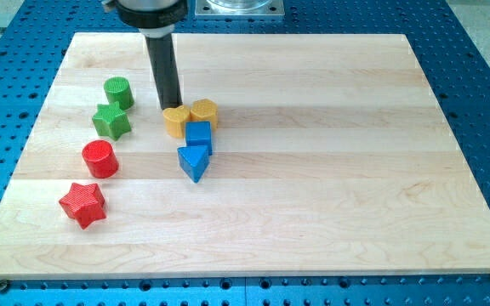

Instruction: Separate the blue blocks

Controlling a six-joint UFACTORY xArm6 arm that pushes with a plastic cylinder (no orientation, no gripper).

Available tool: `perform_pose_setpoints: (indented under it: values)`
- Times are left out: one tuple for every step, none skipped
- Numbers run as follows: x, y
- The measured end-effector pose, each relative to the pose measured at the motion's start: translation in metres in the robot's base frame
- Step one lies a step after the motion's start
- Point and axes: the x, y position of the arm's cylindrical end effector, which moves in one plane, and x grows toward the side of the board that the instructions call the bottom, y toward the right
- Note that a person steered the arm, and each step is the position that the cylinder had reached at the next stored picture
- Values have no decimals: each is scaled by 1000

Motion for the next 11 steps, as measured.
perform_pose_setpoints:
  values:
    - [-18,32]
    - [-1,55]
    - [36,102]
    - [83,149]
    - [141,162]
    - [163,85]
    - [119,64]
    - [144,25]
    - [138,15]
    - [117,-4]
    - [111,-8]
